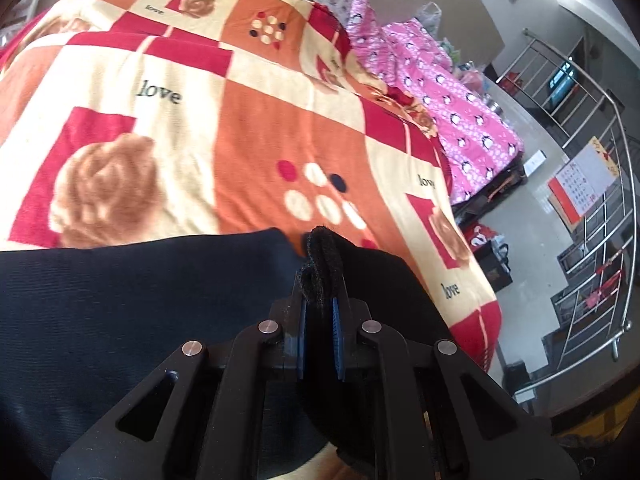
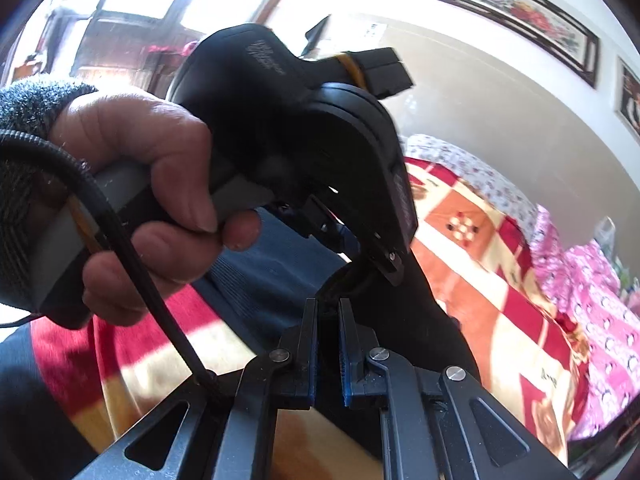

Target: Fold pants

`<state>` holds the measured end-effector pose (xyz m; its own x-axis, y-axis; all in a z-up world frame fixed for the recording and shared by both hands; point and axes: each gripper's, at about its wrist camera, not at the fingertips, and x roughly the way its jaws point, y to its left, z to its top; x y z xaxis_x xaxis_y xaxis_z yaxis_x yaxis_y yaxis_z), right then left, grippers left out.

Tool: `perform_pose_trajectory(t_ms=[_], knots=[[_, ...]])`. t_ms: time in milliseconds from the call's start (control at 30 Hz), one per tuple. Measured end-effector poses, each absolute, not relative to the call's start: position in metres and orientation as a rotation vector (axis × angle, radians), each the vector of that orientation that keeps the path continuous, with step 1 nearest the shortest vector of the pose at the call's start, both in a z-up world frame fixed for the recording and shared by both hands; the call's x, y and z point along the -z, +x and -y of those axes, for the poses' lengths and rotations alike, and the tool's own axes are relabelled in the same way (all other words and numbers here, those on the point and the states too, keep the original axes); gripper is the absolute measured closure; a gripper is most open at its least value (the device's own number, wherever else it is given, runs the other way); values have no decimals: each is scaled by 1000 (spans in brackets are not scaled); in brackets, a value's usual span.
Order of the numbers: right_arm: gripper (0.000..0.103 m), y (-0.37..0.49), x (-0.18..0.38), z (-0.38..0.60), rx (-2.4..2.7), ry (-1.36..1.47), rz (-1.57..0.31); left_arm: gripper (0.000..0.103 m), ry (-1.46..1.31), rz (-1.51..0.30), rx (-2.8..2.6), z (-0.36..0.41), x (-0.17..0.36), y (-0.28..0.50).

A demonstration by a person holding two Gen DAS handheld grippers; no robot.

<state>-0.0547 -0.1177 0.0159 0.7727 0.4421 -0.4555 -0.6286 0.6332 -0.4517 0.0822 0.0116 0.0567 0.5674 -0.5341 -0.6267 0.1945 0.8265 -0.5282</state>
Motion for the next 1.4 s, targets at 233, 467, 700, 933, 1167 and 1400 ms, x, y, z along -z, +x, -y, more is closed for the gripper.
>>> perform_pose_trajectory(t_ms=[233, 467, 700, 933, 1167, 1400], knots=[[95, -52, -14, 84, -655, -646, -340, 94, -403, -878, 387, -30, -46, 82], [92, -44, 7, 72, -654, -681, -434, 88, -381, -896, 335, -32, -33, 79], [59, -85, -21, 126, -767, -563, -325, 88, -301, -644, 208, -31, -68, 41], [53, -33, -52, 241, -764, -422, -432, 88, -231, -662, 363, 15, -43, 29], [53, 31, -47, 277, -962, -579, -500, 88, -425, -698, 411, -10, -9, 40], [53, 72, -21, 256, -1148, -556, -618, 88, -421, -682, 407, -6, -8, 35]])
